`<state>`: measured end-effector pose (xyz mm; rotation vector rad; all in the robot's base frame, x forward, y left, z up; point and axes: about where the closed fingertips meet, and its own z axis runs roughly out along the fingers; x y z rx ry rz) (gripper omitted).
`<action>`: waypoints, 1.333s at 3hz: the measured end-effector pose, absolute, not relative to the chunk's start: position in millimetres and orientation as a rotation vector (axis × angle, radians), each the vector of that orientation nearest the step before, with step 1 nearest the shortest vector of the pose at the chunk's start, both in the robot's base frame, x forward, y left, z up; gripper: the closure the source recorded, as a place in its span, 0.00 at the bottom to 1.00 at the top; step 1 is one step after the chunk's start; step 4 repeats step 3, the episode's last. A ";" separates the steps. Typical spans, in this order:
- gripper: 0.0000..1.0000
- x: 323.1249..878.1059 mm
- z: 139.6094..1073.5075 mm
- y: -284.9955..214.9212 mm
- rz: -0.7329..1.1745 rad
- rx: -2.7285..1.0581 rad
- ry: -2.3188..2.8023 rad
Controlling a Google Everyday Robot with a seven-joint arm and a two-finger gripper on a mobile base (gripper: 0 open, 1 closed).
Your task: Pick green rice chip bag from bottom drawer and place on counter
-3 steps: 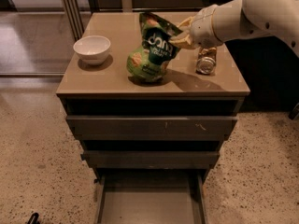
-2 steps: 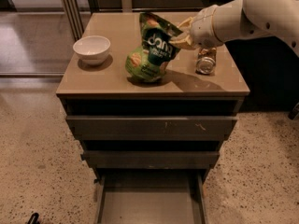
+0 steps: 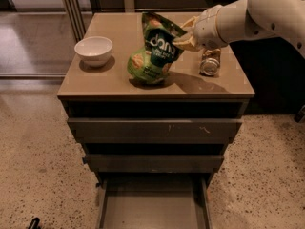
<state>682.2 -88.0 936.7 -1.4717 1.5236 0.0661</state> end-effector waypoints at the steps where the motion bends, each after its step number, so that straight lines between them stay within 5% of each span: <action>1: 0.07 682.2 936.7 -88.0 0.066 -1.472 1.524; 4: 0.00 682.2 936.6 -87.9 0.066 -1.472 1.524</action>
Offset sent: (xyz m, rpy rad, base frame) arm 0.0000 0.0000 0.0000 0.0000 0.0000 0.0000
